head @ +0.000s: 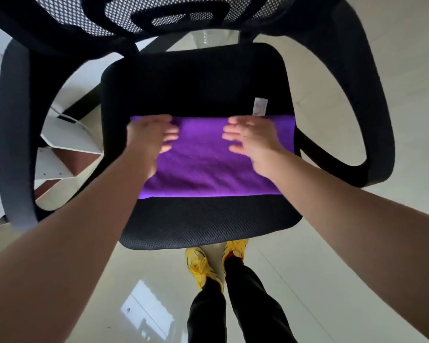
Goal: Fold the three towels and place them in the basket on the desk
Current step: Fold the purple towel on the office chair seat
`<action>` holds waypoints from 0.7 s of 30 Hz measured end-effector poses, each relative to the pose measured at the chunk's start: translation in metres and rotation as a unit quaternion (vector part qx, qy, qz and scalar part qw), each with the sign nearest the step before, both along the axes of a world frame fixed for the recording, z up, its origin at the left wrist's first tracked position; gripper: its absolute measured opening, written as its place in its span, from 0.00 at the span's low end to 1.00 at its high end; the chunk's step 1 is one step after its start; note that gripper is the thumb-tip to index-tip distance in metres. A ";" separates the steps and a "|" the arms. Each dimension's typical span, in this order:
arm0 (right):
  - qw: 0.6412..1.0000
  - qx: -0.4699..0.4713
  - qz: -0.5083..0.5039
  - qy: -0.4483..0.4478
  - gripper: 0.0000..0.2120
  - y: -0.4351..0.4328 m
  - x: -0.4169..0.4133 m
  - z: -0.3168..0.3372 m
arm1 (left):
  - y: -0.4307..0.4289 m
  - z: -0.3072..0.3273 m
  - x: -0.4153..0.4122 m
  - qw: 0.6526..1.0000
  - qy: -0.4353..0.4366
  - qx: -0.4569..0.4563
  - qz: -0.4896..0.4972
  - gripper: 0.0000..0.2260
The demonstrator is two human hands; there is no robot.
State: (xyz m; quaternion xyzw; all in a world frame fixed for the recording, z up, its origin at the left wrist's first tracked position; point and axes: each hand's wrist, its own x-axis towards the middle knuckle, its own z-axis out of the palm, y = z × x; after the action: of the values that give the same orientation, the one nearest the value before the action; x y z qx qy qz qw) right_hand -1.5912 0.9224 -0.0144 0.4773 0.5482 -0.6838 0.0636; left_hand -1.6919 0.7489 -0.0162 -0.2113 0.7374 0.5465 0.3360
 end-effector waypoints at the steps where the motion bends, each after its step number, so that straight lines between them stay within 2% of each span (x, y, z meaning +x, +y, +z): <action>1: 0.997 -0.070 0.029 -0.024 0.07 -0.008 -0.007 -0.002 | 0.005 -0.003 0.005 0.999 -0.034 0.008 -0.033 0.11; 2: 0.991 -0.121 0.039 -0.040 0.07 -0.007 -0.012 -0.007 | 0.007 -0.005 0.006 0.997 -0.067 0.019 -0.041 0.12; 4: 0.986 -0.164 -0.027 -0.020 0.07 0.013 -0.014 -0.016 | 0.002 -0.012 0.001 0.994 -0.099 0.050 -0.001 0.14; 7: 0.973 -0.136 -0.186 0.011 0.08 0.063 -0.006 -0.021 | -0.007 -0.016 -0.001 0.989 -0.108 0.088 0.043 0.17; 9: 0.965 -0.101 -0.241 0.004 0.13 0.083 -0.003 -0.016 | -0.005 -0.011 0.004 0.989 -0.099 0.095 0.059 0.18; 12: 0.969 -0.069 -0.239 -0.002 0.15 0.065 0.002 -0.003 | -0.003 -0.002 0.022 0.982 -0.104 0.117 0.101 0.12; 15: 0.973 -0.136 -0.184 -0.029 0.07 0.012 0.033 0.000 | -0.031 -0.008 0.050 0.966 -0.159 0.129 0.156 0.08; 18: 0.953 -0.179 -0.239 -0.061 0.11 -0.004 0.090 -0.011 | -0.078 -0.021 0.069 0.948 -0.175 0.129 0.231 0.08; 21: 0.943 -0.172 -0.283 -0.033 0.14 0.019 0.132 -0.020 | -0.112 -0.024 0.072 0.944 -0.156 0.103 0.271 0.08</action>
State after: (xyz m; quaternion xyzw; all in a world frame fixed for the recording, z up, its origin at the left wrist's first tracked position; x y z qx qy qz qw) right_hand -1.4593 0.9417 -0.0344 0.6167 0.2619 -0.7416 -0.0330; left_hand -1.6204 0.6371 -0.0403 -0.4500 0.5304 0.6499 0.3063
